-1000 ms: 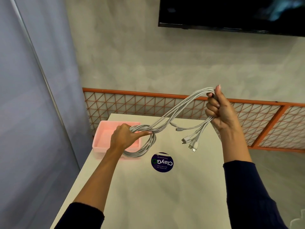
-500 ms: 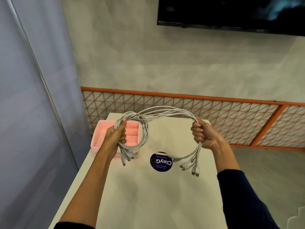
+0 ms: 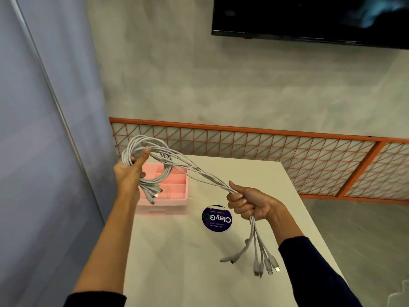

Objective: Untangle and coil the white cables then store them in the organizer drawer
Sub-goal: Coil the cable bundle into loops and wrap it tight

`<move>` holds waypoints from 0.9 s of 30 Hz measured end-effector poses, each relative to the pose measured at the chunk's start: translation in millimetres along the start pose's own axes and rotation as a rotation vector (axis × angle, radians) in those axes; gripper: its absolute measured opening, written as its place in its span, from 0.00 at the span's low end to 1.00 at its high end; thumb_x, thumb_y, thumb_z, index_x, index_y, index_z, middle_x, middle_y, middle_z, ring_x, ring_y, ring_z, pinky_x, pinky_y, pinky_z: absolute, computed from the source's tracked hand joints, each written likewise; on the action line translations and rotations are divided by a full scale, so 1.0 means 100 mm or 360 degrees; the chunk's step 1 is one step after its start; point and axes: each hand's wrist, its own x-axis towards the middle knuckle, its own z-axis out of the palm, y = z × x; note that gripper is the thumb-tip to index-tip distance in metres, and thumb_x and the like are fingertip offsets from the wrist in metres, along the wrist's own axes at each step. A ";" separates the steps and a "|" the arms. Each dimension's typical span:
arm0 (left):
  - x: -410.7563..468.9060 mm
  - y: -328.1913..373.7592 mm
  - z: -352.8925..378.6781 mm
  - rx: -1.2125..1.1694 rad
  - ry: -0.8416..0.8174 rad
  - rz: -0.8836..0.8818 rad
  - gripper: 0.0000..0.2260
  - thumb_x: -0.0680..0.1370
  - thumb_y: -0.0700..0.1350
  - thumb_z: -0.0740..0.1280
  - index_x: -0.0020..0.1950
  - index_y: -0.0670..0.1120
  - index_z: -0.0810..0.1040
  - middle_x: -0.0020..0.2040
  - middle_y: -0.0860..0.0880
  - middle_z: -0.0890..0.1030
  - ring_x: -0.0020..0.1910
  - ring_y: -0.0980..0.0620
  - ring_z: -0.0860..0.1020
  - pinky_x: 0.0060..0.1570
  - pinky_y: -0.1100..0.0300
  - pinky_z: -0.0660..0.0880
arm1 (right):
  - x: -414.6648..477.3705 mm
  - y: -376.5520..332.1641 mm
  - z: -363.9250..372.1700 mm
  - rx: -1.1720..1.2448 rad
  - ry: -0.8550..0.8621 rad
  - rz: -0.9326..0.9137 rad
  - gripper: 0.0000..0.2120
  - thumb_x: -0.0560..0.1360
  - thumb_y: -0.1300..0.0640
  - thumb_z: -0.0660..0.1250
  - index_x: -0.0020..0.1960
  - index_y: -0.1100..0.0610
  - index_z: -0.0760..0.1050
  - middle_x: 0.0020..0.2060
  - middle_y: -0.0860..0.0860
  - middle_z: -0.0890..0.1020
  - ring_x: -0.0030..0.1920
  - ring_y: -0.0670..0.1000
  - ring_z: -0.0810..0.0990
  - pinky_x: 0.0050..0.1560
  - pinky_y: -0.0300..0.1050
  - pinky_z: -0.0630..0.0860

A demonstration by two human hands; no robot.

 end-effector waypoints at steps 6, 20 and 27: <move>0.18 0.20 -0.04 0.0042 -0.0053 0.0056 0.16 0.65 0.46 0.80 0.32 0.52 0.71 0.33 0.51 0.74 0.32 0.54 0.73 0.34 0.56 0.68 | 0.00 -0.04 0.10 -0.0357 -0.0017 -0.0440 0.16 0.73 0.47 0.68 0.40 0.53 0.63 0.26 0.44 0.59 0.22 0.39 0.54 0.17 0.29 0.55; -0.03 0.51 0.13 -0.0136 -0.0129 0.0130 0.17 0.72 0.41 0.74 0.32 0.49 0.67 0.18 0.58 0.70 0.17 0.62 0.69 0.20 0.69 0.66 | 0.08 -0.08 -0.13 -0.0974 0.1105 -0.0990 0.14 0.77 0.48 0.65 0.47 0.58 0.83 0.24 0.49 0.68 0.27 0.46 0.66 0.36 0.40 0.70; 0.02 0.61 0.16 -0.0202 -0.0163 0.0082 0.12 0.72 0.42 0.74 0.35 0.47 0.72 0.19 0.58 0.69 0.17 0.61 0.65 0.18 0.69 0.62 | -0.06 0.04 -0.29 -0.0445 0.0480 -0.0709 0.16 0.75 0.46 0.60 0.46 0.60 0.75 0.24 0.48 0.64 0.23 0.42 0.57 0.20 0.32 0.54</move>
